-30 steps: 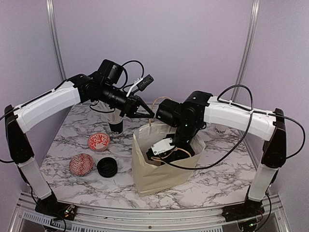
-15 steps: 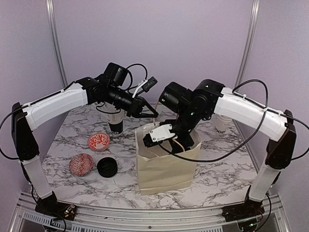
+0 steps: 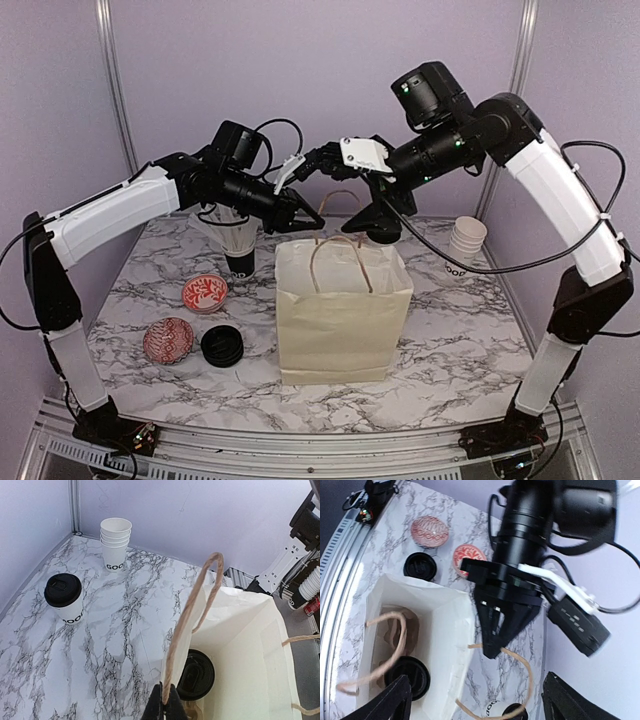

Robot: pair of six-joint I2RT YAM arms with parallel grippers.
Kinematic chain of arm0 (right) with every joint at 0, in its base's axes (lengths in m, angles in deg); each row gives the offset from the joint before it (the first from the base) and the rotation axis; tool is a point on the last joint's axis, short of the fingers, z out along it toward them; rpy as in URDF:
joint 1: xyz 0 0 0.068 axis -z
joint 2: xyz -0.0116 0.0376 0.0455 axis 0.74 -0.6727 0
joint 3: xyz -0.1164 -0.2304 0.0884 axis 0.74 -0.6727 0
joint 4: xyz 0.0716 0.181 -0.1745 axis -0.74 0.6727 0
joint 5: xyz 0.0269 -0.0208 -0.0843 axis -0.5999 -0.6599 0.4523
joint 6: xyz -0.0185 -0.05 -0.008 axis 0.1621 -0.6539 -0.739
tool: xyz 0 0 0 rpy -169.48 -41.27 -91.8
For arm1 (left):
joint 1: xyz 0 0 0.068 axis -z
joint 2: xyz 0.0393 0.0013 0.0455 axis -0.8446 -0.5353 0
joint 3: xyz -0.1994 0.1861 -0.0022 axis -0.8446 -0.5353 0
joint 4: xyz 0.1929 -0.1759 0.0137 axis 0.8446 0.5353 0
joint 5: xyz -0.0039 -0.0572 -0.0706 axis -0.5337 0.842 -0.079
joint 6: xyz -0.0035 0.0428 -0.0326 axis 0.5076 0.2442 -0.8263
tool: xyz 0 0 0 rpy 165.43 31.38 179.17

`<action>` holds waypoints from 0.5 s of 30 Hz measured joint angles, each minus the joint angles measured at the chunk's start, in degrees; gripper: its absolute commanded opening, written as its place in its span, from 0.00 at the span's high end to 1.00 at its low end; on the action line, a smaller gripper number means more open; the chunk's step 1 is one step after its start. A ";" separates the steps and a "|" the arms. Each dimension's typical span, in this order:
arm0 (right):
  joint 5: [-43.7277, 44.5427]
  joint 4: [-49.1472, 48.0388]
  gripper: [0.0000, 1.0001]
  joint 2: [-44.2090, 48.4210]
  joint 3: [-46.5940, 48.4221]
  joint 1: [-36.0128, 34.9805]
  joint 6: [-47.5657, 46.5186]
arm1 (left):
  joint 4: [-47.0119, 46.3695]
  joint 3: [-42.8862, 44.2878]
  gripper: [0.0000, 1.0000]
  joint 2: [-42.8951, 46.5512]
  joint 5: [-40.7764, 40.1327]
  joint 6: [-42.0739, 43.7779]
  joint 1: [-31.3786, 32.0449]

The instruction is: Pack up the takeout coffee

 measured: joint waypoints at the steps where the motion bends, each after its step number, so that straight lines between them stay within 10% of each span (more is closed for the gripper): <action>1: -0.28 -0.44 0.13 0.13 0.81 1.29 0.31 | 0.09 0.11 1.00 0.00 -0.24 0.37 0.00; 15: 2.19 -15.52 0.15 -2.05 -15.52 24.81 10.05 | 0.22 -3.41 0.99 4.35 0.24 0.72 4.15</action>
